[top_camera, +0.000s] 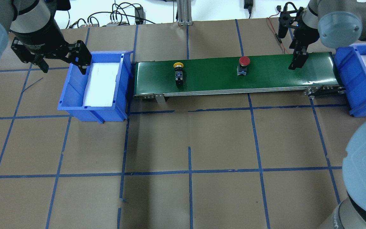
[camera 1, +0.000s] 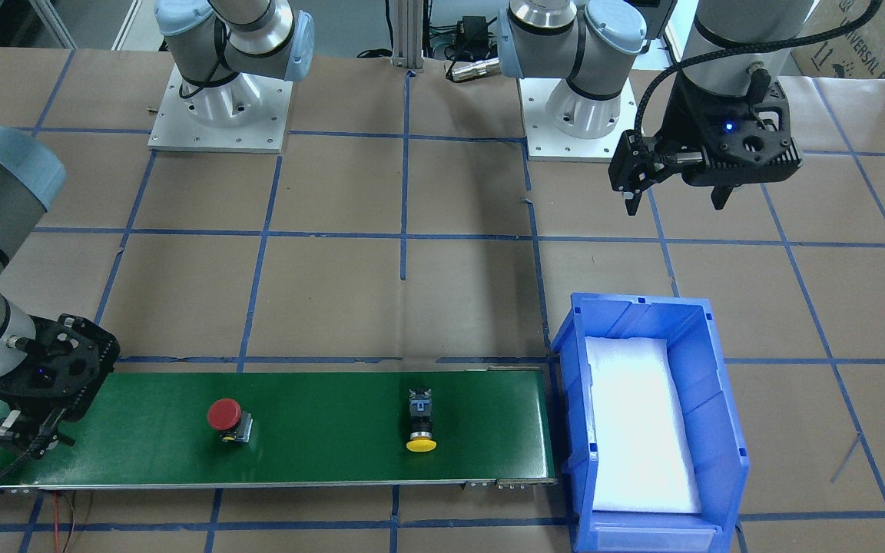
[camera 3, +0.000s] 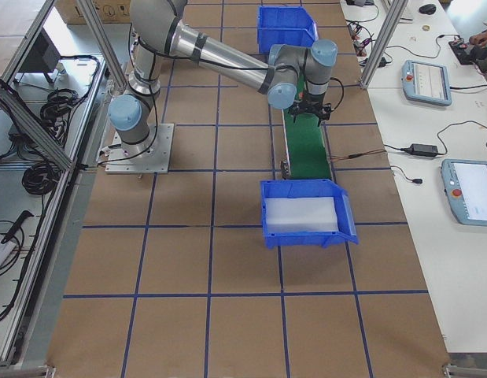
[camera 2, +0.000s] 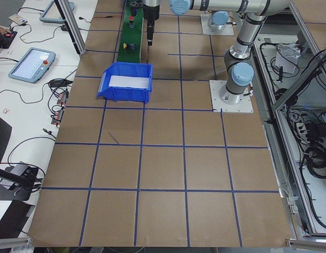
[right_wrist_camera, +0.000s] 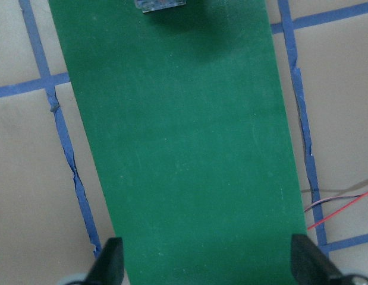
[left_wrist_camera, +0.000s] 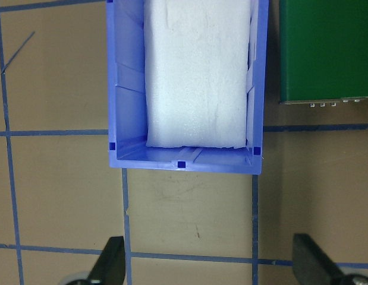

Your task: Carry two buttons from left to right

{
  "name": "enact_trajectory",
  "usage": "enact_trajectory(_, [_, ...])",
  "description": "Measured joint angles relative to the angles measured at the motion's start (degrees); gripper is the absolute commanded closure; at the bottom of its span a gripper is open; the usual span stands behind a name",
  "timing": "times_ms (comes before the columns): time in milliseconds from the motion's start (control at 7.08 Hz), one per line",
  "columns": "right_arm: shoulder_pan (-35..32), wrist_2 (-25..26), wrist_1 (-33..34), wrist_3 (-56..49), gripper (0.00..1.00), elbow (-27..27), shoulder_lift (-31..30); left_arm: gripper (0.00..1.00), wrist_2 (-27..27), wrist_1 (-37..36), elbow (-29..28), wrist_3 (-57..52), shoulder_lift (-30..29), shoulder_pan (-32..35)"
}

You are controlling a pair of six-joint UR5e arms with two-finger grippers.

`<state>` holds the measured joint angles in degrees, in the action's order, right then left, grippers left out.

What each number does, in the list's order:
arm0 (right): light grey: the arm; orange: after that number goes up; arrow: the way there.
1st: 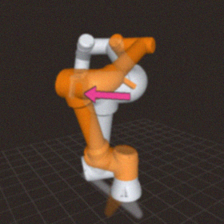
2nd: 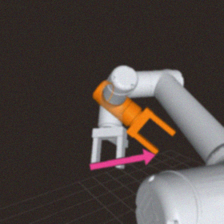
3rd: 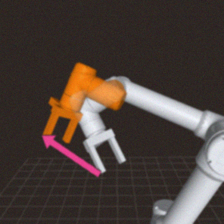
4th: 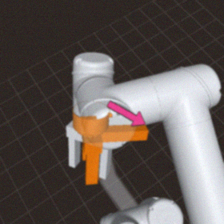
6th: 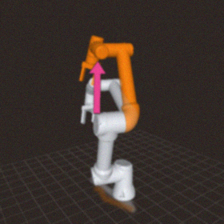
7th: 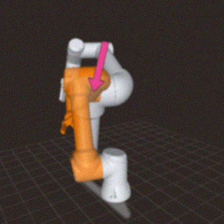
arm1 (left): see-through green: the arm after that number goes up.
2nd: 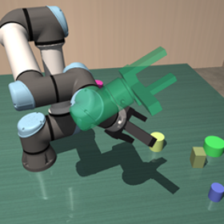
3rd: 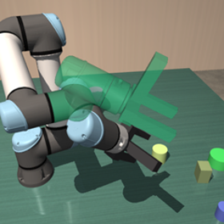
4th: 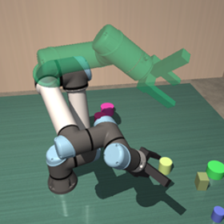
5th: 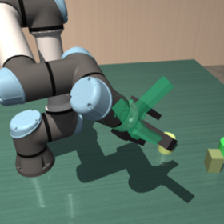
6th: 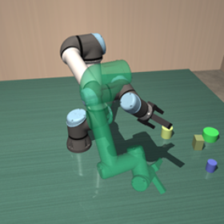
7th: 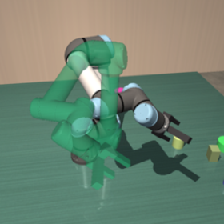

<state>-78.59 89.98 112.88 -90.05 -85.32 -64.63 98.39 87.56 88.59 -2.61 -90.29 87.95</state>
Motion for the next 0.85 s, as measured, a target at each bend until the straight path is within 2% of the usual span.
enact_trajectory(424, [0.01,0.2,2.9,-2.03,0.0,-3.02,-0.12,0.0,-3.56,-0.47,0.78,1.07,-0.71,-0.47])
enact_trajectory(848, [0.01,-0.12,4.2,-4.46,0.0,-3.78,-0.09,0.0,-3.94,-0.84,1.05,1.42,-1.39,-0.4])
